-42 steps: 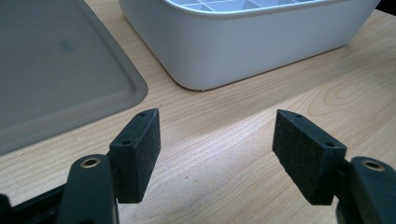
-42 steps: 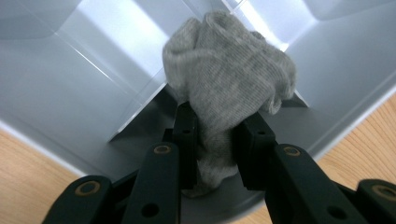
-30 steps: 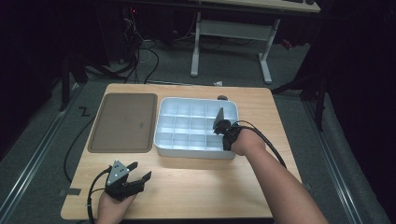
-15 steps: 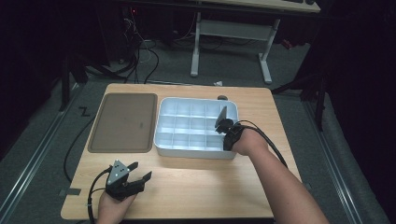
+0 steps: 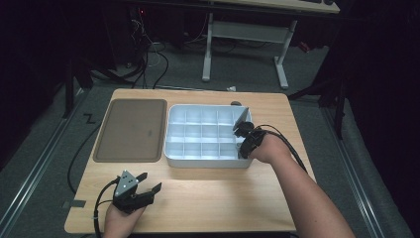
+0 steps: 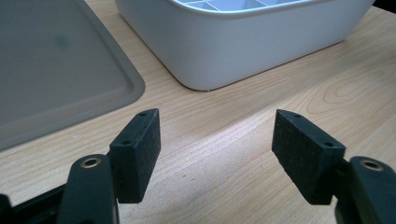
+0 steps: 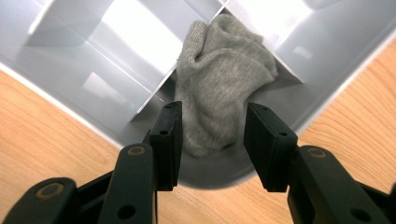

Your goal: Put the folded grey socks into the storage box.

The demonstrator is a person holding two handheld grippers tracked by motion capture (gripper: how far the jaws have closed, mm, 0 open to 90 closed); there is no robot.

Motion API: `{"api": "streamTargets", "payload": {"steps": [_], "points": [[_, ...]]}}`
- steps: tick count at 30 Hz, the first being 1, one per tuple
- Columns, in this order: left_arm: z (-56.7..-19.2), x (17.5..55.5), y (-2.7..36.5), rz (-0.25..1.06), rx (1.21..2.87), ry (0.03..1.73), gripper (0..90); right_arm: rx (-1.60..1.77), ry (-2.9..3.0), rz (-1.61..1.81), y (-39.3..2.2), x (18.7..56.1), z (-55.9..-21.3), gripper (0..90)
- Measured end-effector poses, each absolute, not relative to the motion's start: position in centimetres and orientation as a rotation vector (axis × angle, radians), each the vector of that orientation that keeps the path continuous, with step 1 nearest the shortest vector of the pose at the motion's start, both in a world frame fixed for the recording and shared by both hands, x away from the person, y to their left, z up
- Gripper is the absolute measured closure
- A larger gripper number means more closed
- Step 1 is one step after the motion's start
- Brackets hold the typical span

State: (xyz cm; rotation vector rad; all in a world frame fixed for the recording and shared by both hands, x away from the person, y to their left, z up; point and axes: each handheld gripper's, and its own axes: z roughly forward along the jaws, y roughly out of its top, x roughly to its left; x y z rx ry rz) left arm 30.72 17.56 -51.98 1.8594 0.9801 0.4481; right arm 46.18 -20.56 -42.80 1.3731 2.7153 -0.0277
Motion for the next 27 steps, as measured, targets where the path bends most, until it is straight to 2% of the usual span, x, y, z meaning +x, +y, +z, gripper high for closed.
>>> {"api": "streamTargets", "payload": {"steps": [6,10,13,17,27], "points": [[-52.0,30.7,17.5,0.447,1.863,0.981,33.4,1.378,2.703,0.025,-21.0,46.3,-41.4,58.6],[-52.0,30.7,17.5,0.444,1.863,0.981,33.4,1.394,2.689,0.068,-21.0,46.5,-40.8,64.3],[-52.1,30.8,17.6,0.444,1.861,0.982,33.5,1.385,2.683,0.073,-20.9,46.8,-40.9,72.9],[-52.1,30.8,17.7,0.441,1.862,0.985,33.7,1.384,2.662,0.083,-20.5,47.1,-41.2,90.0],[-52.2,30.9,17.7,0.437,1.863,0.985,33.8,1.368,2.66,0.013,-19.9,48.2,-42.7,90.0]]}}
